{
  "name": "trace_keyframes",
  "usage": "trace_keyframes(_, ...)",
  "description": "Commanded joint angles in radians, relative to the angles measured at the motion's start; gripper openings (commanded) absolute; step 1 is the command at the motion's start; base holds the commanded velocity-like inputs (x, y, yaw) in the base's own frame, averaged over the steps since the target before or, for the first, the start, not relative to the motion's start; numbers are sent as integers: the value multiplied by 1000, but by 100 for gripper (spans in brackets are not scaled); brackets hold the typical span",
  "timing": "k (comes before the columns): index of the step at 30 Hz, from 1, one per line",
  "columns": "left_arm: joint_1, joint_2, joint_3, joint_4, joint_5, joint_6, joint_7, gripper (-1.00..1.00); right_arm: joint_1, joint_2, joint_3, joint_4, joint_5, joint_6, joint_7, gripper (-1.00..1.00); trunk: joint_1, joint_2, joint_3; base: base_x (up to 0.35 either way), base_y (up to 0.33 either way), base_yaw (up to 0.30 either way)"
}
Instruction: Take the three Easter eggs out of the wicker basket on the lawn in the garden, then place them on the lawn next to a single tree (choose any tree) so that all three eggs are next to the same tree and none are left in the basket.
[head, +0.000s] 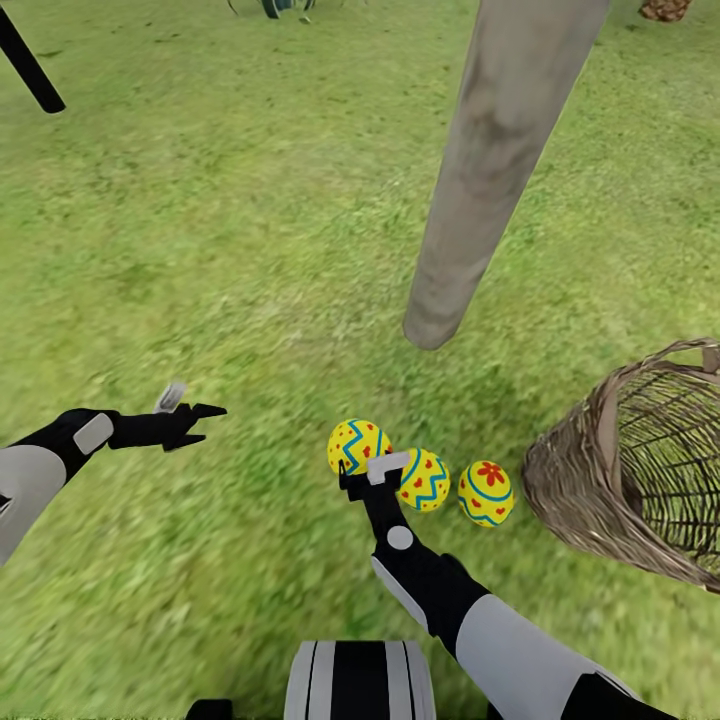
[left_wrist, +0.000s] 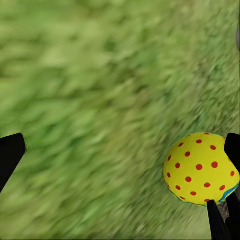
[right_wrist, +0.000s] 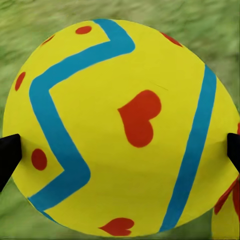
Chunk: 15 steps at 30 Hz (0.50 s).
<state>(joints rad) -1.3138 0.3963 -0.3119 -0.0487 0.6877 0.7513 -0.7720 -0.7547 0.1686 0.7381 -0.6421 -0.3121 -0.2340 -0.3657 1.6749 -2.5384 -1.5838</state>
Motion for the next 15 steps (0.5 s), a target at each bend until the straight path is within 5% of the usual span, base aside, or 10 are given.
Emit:
trace_keyframes(1,0,0,-7,0,9,5,-3,100,-2,0,8,1,-10,-7,-7,-100,0,-1,-5,0,0,0)
trace_keyframes(15,-1,0,-7,3,9,5,-3,100,-2,0,12,-2,-10,-7,-7,-100,7,-4,-59,0,0,0)
